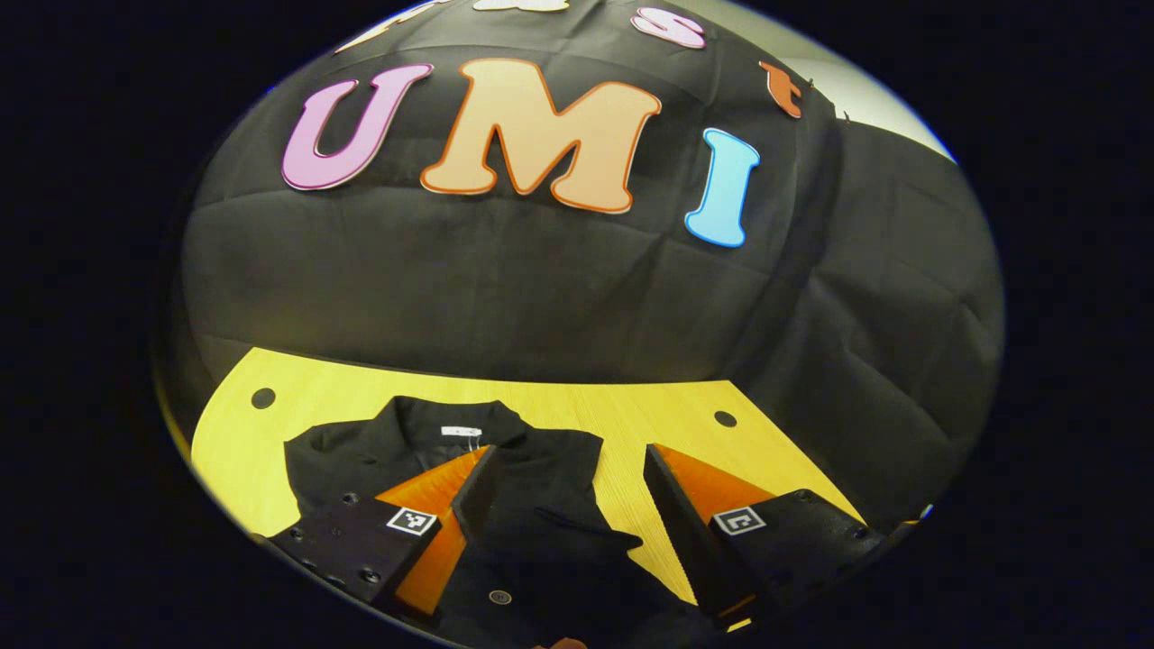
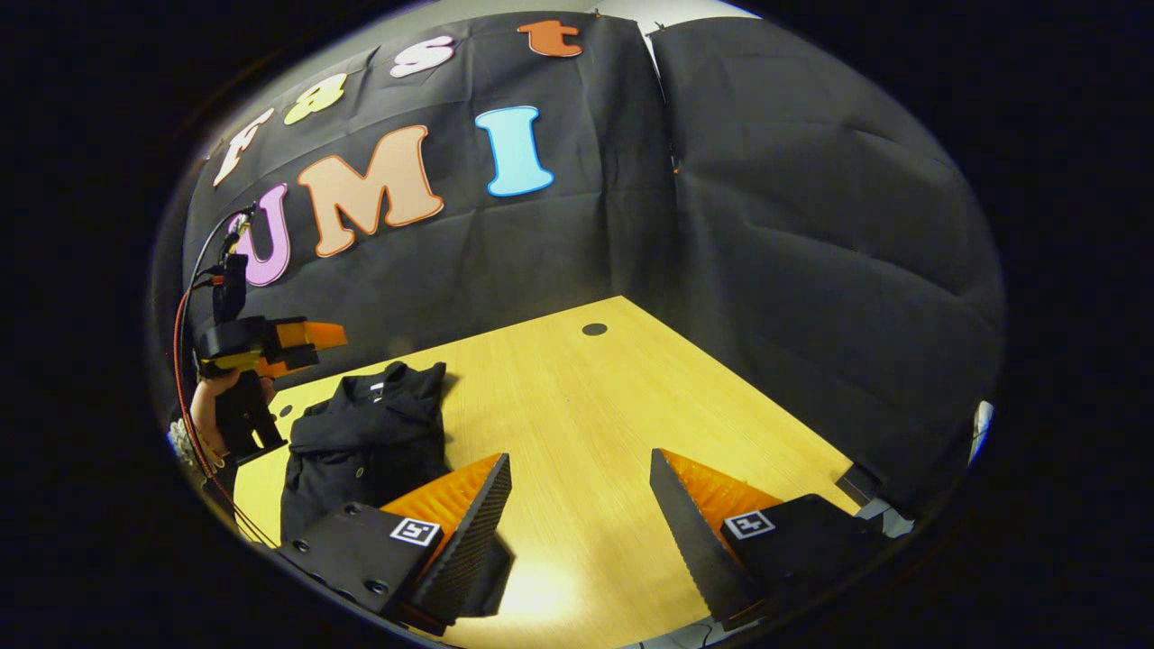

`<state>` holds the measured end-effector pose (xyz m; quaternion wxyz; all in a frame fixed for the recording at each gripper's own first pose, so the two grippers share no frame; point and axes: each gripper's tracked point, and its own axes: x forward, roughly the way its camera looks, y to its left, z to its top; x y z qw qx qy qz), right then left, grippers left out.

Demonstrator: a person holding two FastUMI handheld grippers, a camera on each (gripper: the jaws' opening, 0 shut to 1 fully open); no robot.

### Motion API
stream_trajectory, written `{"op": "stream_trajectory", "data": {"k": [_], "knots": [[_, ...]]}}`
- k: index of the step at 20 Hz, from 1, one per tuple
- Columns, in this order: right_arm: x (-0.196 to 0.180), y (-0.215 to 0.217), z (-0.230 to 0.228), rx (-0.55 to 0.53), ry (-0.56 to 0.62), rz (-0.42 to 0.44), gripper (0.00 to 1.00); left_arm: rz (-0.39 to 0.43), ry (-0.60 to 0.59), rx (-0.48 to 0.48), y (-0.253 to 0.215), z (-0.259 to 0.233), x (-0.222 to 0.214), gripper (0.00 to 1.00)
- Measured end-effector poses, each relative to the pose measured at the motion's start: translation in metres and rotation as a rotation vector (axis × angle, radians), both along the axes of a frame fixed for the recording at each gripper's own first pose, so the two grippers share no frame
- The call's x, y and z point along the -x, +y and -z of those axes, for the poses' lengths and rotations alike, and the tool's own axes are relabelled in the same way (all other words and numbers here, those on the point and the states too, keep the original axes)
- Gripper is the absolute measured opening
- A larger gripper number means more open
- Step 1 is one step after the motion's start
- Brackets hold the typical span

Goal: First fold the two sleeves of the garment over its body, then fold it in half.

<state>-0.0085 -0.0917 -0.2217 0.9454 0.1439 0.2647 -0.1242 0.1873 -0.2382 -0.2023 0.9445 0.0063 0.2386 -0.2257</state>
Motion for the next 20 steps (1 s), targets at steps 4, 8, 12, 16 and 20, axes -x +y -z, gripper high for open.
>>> {"op": "stream_trajectory", "data": {"k": [4, 8, 12, 16, 20], "knots": [[-0.002, 0.021, 0.005, 0.021, 0.005, -0.062, 0.98, -0.035, -0.057, -0.016, 0.039, -0.025, 0.019, 0.95], [0.008, 0.061, 0.018, 0.007, 0.037, -0.168, 0.94, -0.084, -0.112, -0.102, 0.098, -0.031, 0.055, 0.95], [0.015, 0.099, 0.034, 0.000, 0.062, -0.269, 0.94, -0.125, -0.095, -0.164, 0.154, -0.015, 0.103, 0.94], [0.019, 0.124, 0.056, 0.008, 0.107, -0.355, 0.98, -0.184, -0.024, -0.230, 0.205, 0.010, 0.149, 0.94], [0.022, 0.141, 0.083, -0.024, 0.172, -0.415, 0.98, -0.235, 0.092, -0.251, 0.235, 0.041, 0.200, 0.94]]}}
